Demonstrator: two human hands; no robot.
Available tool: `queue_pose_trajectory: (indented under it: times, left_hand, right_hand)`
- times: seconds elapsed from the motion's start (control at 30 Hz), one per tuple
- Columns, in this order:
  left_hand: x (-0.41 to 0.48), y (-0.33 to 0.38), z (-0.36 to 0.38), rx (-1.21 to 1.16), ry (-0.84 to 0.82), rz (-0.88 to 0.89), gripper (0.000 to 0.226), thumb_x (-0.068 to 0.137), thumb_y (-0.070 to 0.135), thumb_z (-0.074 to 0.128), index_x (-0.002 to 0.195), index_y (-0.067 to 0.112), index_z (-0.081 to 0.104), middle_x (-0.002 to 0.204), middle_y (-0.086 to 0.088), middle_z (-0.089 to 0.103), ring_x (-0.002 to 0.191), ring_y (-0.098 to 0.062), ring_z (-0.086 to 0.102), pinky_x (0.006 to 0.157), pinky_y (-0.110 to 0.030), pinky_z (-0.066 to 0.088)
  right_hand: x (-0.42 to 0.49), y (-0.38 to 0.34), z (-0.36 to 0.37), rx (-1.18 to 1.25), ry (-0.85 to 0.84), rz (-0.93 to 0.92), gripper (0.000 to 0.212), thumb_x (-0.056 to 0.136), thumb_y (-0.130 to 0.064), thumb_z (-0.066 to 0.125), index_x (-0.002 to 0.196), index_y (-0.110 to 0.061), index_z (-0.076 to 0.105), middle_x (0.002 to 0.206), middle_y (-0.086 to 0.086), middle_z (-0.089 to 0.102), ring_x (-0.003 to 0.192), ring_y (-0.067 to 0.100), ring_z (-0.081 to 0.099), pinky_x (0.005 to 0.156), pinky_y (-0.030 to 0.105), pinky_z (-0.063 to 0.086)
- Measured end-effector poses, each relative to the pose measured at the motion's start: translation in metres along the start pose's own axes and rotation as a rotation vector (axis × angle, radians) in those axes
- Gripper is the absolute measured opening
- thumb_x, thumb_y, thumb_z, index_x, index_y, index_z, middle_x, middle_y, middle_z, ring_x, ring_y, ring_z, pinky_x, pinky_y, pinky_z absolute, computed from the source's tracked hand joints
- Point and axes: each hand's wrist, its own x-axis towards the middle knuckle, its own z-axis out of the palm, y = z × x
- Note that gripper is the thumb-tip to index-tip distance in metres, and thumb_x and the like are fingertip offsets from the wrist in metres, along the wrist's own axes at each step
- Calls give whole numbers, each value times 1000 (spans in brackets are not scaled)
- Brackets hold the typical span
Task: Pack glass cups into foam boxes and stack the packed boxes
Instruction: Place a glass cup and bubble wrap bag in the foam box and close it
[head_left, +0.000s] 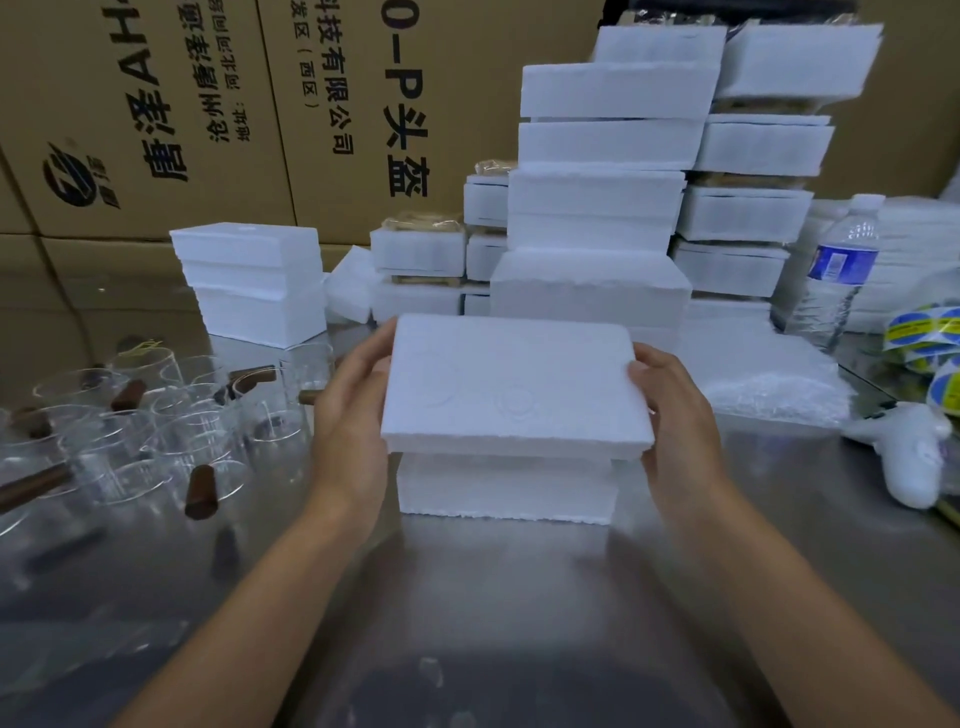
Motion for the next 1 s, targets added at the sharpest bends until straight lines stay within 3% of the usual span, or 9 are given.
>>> queue_pose_trajectory:
  times: [0.1,0.17,0.23,0.33,0.47,0.57,0.73,0.87,1.0]
  left_hand:
    - [-1,-5,-1,-18,-54,-16,28,98,27,40,111,32,64,109,15,69,101,-4,64,80,-21,53]
    - [-2,-9,-2,-20,-86,-46,31,89,39,45,114,30,62,114,11,68,106,-7,63,88,-25,52]
    - [-2,-12,-2,-24,-100,-102,27,92,32,46,115,30,61,121,6,65,112,-12,60,99,-32,46]
    - [0,-16,-3,-56,-142,-181,25,97,20,44,109,34,61,117,9,65,112,-11,60,103,-34,43]
    - [4,-23,-7,-7,-198,-214,27,98,19,44,111,37,59,115,14,64,112,-10,59,97,-31,45]
    - [5,-24,-9,62,-215,-188,31,98,22,44,119,44,51,116,26,55,109,10,54,91,-18,40]
    - [10,-26,-8,112,-234,-206,30,101,25,38,110,48,54,141,11,47,133,-13,41,115,-40,27]
    - [9,-31,-8,100,-250,-187,26,99,40,36,121,43,50,138,15,48,135,-10,39,116,-37,25]
    - [9,-34,-9,79,-311,-217,63,73,67,41,130,41,46,144,11,45,134,-10,39,117,-41,24]
  right_hand:
    - [0,5,1,-63,0,21,26,90,-17,47,89,-35,66,77,-15,71,73,6,63,62,20,51]
    - [0,7,2,-74,16,46,25,89,-16,50,86,-32,69,80,-14,71,78,8,63,68,23,50]
    - [0,9,2,-86,31,76,22,89,-19,54,82,-30,71,83,-13,72,84,11,63,75,26,48]
    - [1,12,-2,-112,27,135,13,87,-30,59,93,-26,70,92,-11,72,97,15,64,85,29,46]
    - [-2,14,-4,-146,7,192,31,85,-39,60,110,-21,68,111,-6,70,110,17,61,102,42,43]
    - [-2,14,-2,-125,30,217,26,86,-39,61,104,-22,69,113,-7,69,111,17,60,104,45,41]
    - [-2,15,-2,-142,32,238,23,87,-41,59,98,-23,69,99,-8,73,100,17,66,95,36,48]
    - [-2,18,-3,-114,9,281,28,88,-42,58,107,-23,66,106,-5,71,104,18,65,100,37,44]
    - [-2,20,-4,-138,5,281,32,87,-44,57,111,-25,64,112,-6,68,108,17,62,106,40,40]
